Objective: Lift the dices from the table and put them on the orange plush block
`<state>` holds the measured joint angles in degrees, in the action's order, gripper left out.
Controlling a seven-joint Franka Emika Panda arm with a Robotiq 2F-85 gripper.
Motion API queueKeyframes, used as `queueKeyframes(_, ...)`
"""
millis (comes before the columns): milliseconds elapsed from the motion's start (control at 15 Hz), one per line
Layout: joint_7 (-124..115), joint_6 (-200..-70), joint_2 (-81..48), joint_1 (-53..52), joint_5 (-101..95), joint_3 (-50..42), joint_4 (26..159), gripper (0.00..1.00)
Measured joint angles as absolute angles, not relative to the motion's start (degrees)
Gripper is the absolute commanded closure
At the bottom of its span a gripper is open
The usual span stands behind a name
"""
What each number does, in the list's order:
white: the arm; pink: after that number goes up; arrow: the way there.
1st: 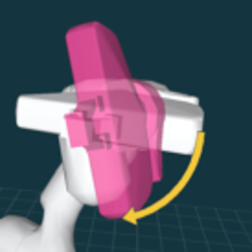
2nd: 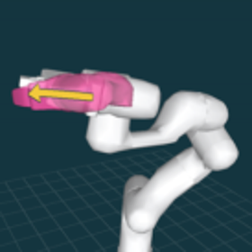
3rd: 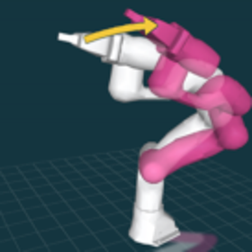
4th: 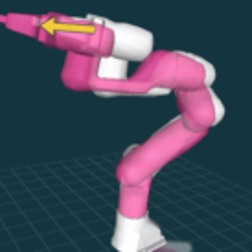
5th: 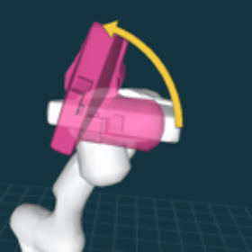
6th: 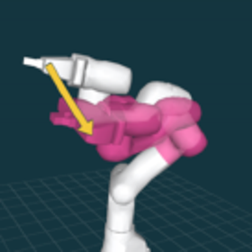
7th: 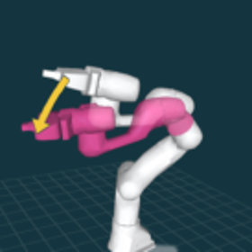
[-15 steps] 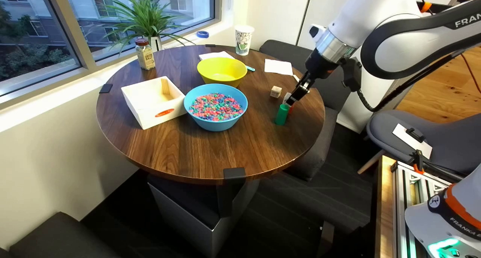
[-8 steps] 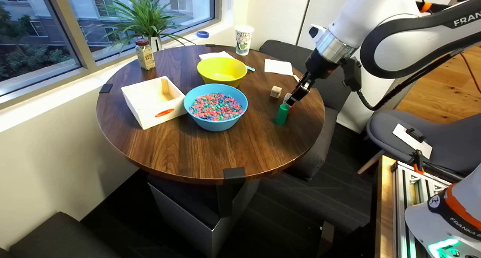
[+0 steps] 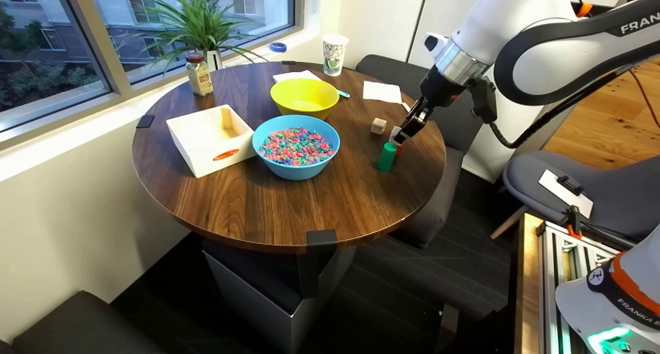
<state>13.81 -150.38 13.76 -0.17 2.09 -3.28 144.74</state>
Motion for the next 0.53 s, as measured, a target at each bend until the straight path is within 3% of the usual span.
queueKeyframes(533, 15.72, -150.36, 13.95, -0.59, 2.59, -3.58, 144.55, 0.91)
